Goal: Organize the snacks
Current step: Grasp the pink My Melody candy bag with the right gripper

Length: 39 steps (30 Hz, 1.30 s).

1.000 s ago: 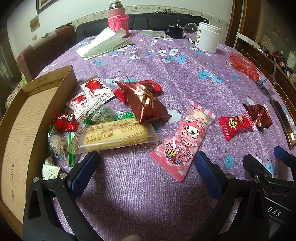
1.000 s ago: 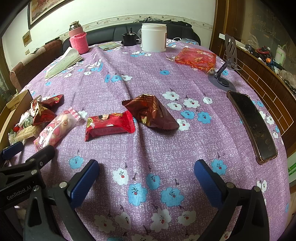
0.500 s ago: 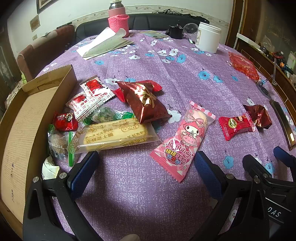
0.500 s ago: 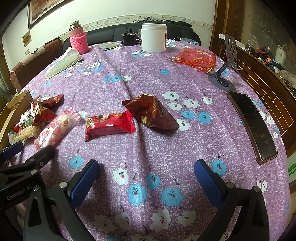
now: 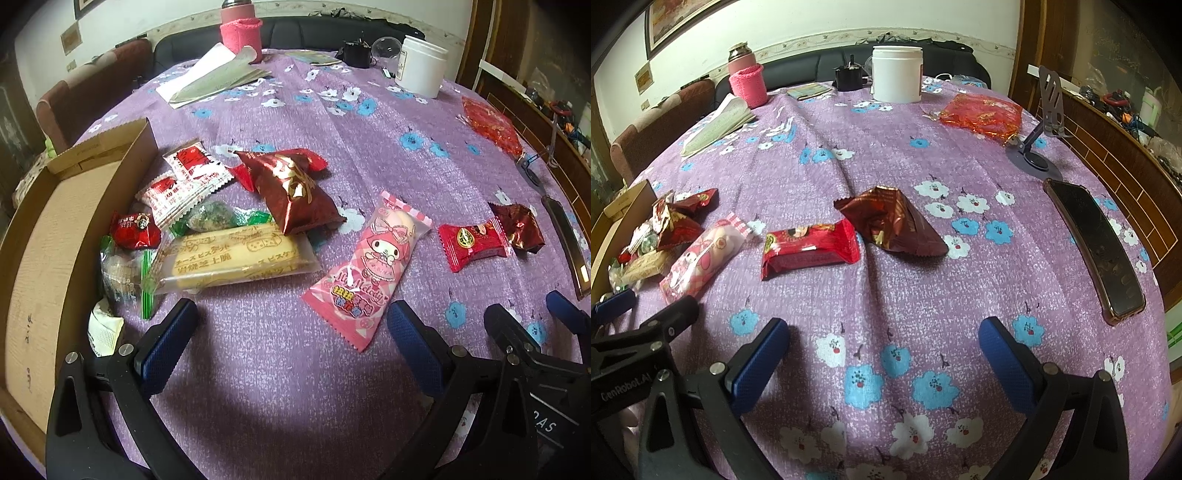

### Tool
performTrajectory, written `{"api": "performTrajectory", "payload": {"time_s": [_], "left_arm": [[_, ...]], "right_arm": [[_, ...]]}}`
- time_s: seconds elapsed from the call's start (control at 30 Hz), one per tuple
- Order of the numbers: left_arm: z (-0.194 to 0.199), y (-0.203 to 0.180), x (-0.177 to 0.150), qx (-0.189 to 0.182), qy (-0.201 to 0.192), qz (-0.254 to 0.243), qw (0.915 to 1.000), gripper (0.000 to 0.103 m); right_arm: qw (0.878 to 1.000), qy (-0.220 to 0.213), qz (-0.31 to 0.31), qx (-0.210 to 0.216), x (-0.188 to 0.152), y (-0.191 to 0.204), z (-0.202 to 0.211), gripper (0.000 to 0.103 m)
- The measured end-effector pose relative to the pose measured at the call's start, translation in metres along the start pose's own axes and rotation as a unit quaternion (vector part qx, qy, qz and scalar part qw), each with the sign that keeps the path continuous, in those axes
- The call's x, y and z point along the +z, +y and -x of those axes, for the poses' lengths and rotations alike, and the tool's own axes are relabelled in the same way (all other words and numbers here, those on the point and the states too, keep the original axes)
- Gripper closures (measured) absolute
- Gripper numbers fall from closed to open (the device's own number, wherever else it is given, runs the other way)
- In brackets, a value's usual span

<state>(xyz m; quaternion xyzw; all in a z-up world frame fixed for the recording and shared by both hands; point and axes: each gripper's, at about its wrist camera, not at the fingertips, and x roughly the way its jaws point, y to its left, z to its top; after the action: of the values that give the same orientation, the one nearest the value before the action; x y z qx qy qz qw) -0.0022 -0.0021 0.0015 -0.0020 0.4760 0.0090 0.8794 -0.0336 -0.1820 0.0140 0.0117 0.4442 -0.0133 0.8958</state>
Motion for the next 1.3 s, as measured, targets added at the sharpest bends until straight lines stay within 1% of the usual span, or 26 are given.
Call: {"api": "performTrajectory", "payload": {"time_s": [0.13, 0.17, 0.2, 0.27, 0.33, 0.37, 0.43, 0.5, 0.53, 0.6, 0.7, 0.77, 0.8, 0.83, 0.87, 0.93, 0.97, 1.03, 1.07, 1.1, 1.13, 1.2, 1.23, 1.27, 1.3], "left_arm": [[0.005, -0.001, -0.006, 0.003, 0.006, 0.006, 1.0000, 0.000], [0.006, -0.002, -0.007, 0.004, 0.009, 0.006, 0.9999, 0.001], [0.010, -0.001, -0.009, -0.003, 0.010, 0.005, 0.9999, 0.007], [0.018, 0.004, -0.011, -0.030, 0.008, 0.013, 0.9994, 0.015], [0.030, 0.011, -0.011, -0.051, 0.001, 0.021, 0.9985, 0.015], [0.039, 0.016, -0.010, -0.054, -0.012, 0.022, 0.9982, 0.015], [0.063, 0.028, -0.007, -0.051, -0.052, 0.021, 0.9972, 0.016], [0.099, 0.045, 0.000, -0.045, -0.106, 0.025, 0.9931, 0.016], [0.118, 0.054, 0.003, -0.044, -0.131, 0.029, 0.9900, 0.016], [0.157, 0.074, 0.007, -0.038, -0.186, 0.036, 0.9812, 0.016], [0.209, 0.101, 0.011, -0.029, -0.249, 0.032, 0.9675, 0.016], [0.243, 0.120, 0.015, -0.027, -0.277, 0.025, 0.9601, 0.016], [0.254, 0.128, 0.017, -0.030, -0.286, 0.023, 0.9576, 0.016], [0.266, 0.137, 0.019, -0.035, -0.295, 0.023, 0.9547, 0.016], [0.279, 0.147, 0.022, -0.041, -0.306, 0.023, 0.9508, 0.016], [0.300, 0.164, 0.028, -0.047, -0.323, 0.027, 0.9449, 0.016], [0.309, 0.171, 0.032, -0.050, -0.329, 0.032, 0.9426, 0.016], [0.323, 0.184, 0.040, -0.069, -0.337, 0.036, 0.9382, 0.015], [0.327, 0.187, 0.040, -0.078, -0.338, 0.033, 0.9372, 0.015], [0.326, 0.189, 0.043, -0.086, -0.336, 0.028, 0.9374, 0.015], [0.322, 0.190, 0.044, -0.093, -0.332, 0.022, 0.9383, 0.015], [0.301, 0.185, 0.042, -0.115, -0.312, 0.006, 0.9432, 0.011], [0.282, 0.180, 0.040, -0.126, -0.291, 0.000, 0.9482, 0.011], [0.269, 0.174, 0.039, -0.131, -0.274, -0.007, 0.9527, 0.011], [0.246, 0.165, 0.038, -0.137, -0.242, -0.020, 0.9604, 0.011]], "right_arm": [[1.000, 0.005, 0.011, 0.008, -0.005, 0.003, 0.003, 0.000], [1.000, 0.006, 0.014, 0.010, -0.005, 0.002, 0.003, 0.000], [1.000, 0.006, 0.017, 0.012, -0.005, 0.003, 0.003, 0.000], [1.000, 0.003, 0.018, 0.013, -0.008, 0.003, 0.005, 0.000], [1.000, 0.001, 0.020, 0.013, -0.010, 0.003, 0.007, 0.000], [1.000, 0.001, 0.022, 0.014, -0.010, 0.003, 0.007, 0.000], [0.999, 0.004, 0.032, 0.019, -0.011, 0.003, 0.008, 0.000], [0.999, 0.005, 0.038, 0.022, -0.014, 0.003, 0.011, 0.000], [0.999, 0.007, 0.039, 0.023, -0.014, 0.003, 0.011, 0.000], [0.999, 0.015, 0.037, 0.024, -0.012, 0.002, 0.009, 0.000], [0.999, 0.029, 0.036, 0.019, -0.011, 0.003, 0.009, 0.000], [0.998, 0.049, 0.035, 0.015, -0.009, 0.004, 0.010, 0.001], [0.997, 0.058, 0.036, 0.018, -0.008, 0.005, 0.012, 0.006], [0.998, 0.052, 0.034, 0.024, -0.005, 0.005, 0.019, 0.016], [0.999, 0.035, 0.030, 0.028, 0.000, 0.005, 0.032, 0.018], [0.999, -0.019, 0.017, 0.030, 0.018, 0.004, 0.069, 0.018], [0.998, -0.046, 0.008, 0.033, 0.026, 0.003, 0.088, 0.017], [0.995, -0.098, -0.002, 0.036, 0.045, 0.006, 0.126, 0.015], [0.993, -0.110, 0.000, 0.039, 0.052, 0.010, 0.137, 0.013], [0.992, -0.114, 0.001, 0.048, 0.057, 0.015, 0.145, 0.009], [0.992, -0.109, -0.001, 0.062, 0.061, 0.019, 0.147, 0.009], [0.992, -0.068, -0.007, 0.104, 0.064, 0.032, 0.131, 0.009], [0.992, -0.046, -0.009, 0.121, 0.061, 0.040, 0.117, 0.010], [0.991, -0.033, -0.010, 0.126, 0.058, 0.047, 0.104, 0.013], [0.992, -0.020, -0.009, 0.124, 0.054, 0.056, 0.091, 0.015]]}}
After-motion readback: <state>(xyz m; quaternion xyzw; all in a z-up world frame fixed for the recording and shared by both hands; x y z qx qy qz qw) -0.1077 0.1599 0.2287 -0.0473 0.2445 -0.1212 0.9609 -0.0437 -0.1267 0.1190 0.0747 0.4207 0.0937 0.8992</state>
